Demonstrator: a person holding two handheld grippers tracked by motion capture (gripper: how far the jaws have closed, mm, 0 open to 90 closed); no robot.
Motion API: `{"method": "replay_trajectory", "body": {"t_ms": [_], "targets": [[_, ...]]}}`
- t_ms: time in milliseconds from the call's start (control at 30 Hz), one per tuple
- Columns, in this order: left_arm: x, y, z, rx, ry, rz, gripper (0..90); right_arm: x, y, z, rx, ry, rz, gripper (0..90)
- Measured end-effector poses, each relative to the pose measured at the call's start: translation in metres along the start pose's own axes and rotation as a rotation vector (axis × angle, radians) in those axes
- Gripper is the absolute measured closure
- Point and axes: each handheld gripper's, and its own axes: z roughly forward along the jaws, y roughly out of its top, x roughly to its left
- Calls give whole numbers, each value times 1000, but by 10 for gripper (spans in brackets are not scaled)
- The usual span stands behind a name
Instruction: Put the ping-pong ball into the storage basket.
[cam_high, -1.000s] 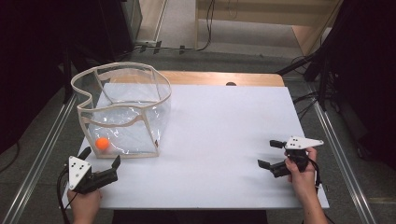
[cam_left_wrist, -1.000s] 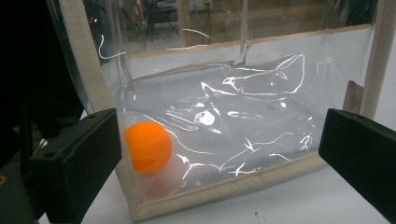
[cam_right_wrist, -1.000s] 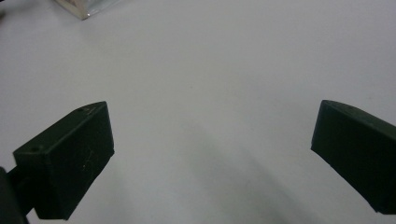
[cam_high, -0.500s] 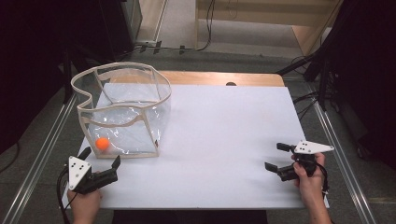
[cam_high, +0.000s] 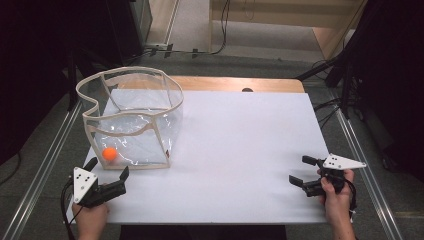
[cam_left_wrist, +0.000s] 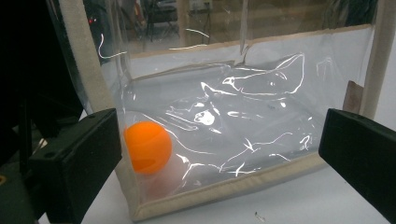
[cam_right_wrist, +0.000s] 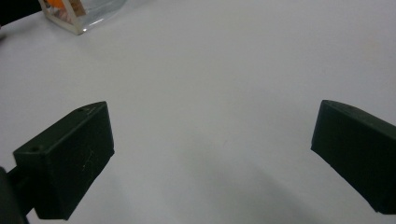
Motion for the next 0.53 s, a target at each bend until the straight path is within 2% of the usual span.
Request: {"method": "replay_trajectory", "body": {"t_ms": [167,367,467,533], "targets": [[-1,0,0,3,-1,4,0,-3,-4,-10,-62,-21,16,0],[1,0,0,-2,-4,-4,0,-9,-12,-17,-108,-36,41,0],[0,0,1,0,-2,-8,0,-9,-12,-19,-125,-44,34,0],[0,0,1,4,-3,-3,0,-9,-13,-18,-115,-36,25,0]]}}
